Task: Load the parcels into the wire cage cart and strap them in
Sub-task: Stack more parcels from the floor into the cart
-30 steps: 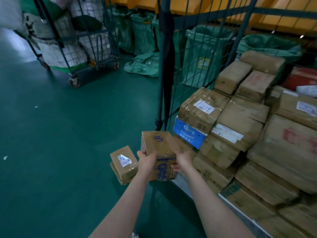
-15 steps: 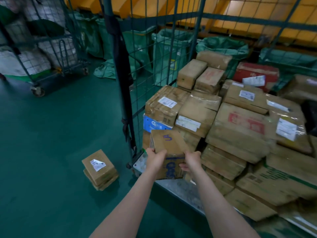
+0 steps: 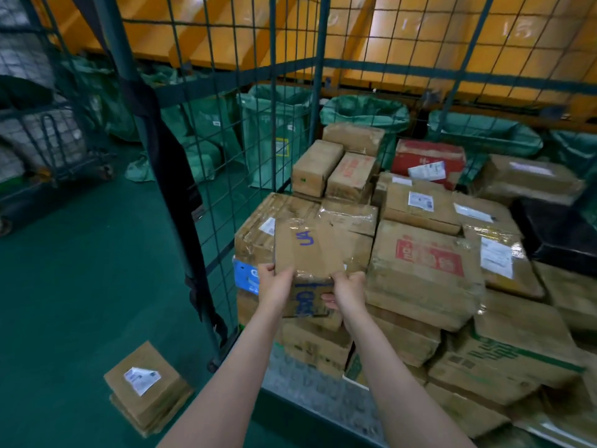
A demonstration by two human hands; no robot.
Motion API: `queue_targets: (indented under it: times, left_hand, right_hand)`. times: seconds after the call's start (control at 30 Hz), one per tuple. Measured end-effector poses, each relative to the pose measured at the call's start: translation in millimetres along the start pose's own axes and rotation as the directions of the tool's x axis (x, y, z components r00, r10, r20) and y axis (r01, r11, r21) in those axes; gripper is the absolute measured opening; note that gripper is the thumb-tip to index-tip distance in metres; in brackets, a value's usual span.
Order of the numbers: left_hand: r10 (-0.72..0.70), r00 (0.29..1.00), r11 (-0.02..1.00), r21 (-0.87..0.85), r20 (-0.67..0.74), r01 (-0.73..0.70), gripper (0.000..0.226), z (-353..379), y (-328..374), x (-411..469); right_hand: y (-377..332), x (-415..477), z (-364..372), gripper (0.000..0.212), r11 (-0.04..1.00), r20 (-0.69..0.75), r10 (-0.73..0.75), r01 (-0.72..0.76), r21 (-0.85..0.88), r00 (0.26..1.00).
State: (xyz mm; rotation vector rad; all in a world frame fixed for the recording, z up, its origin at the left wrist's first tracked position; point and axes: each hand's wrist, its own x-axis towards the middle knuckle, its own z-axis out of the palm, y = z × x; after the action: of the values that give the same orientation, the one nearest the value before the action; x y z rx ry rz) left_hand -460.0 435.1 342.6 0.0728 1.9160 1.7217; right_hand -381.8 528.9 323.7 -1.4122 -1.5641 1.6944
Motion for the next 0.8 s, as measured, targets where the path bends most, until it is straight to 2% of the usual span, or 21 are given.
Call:
queue_targets:
  times: [0.2,0.3,0.4,0.53,0.8]
  left_hand:
    - [0.034,0.997,0.999,-0.001,0.075,-0.034,0.033,9.7,41.1,47.3]
    - [0.043,0.986,0.998,0.034,0.161,-0.049,0.033,26.5,55.5,71.0]
    - [0.039,0.969,0.996,0.071,0.244,-0.058,0.033,48.1,68.6,84.7]
    - [0.069,0.955,0.987,0.118,0.289,-0.107,0.032,76.5,81.7,90.7]
    - [0.062,0.927,0.989,0.099,0.371,-0.106,0.034,150.8,96.2,91.0]
  right_hand:
    - [-36.1,35.8,25.1,0.017,0.997,-0.077,-0.031,0.037,0.073,0.997]
    - [-49.9,51.2,22.0,0.013,0.993,-0.186,-0.053,0.071,0.09,0.981]
    - [-63.1,62.7,10.7,0.013,0.986,-0.263,-0.079,0.114,0.121,0.962]
    - [-73.7,75.2,-8.2,0.014,0.986,-0.316,-0.069,0.114,0.125,0.946]
    - [-87.9,104.5,-60.7,0.022,0.984,-0.402,-0.033,0.099,0.145,0.915]
